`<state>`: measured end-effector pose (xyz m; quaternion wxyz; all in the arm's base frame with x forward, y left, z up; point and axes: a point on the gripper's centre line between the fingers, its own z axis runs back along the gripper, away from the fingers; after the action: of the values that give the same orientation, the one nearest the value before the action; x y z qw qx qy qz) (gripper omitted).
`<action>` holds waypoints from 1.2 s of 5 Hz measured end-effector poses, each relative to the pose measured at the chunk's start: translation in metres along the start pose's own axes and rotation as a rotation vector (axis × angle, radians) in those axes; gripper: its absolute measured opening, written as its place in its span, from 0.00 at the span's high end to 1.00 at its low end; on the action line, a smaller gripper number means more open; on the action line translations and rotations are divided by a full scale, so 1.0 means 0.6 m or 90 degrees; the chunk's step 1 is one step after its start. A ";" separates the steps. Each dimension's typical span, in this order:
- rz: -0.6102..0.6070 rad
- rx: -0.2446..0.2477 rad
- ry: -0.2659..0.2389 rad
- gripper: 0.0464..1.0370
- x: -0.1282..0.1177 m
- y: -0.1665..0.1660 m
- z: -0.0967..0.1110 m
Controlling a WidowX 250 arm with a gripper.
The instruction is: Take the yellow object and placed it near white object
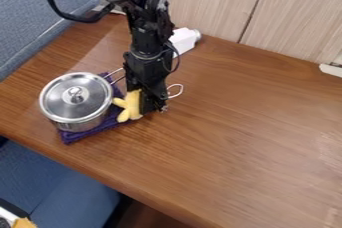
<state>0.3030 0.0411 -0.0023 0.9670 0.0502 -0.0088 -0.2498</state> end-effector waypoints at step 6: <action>-0.017 -0.035 -0.146 0.68 0.214 0.044 0.093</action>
<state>0.4255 -0.0032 0.0550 0.9573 -0.0053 -0.1119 -0.2666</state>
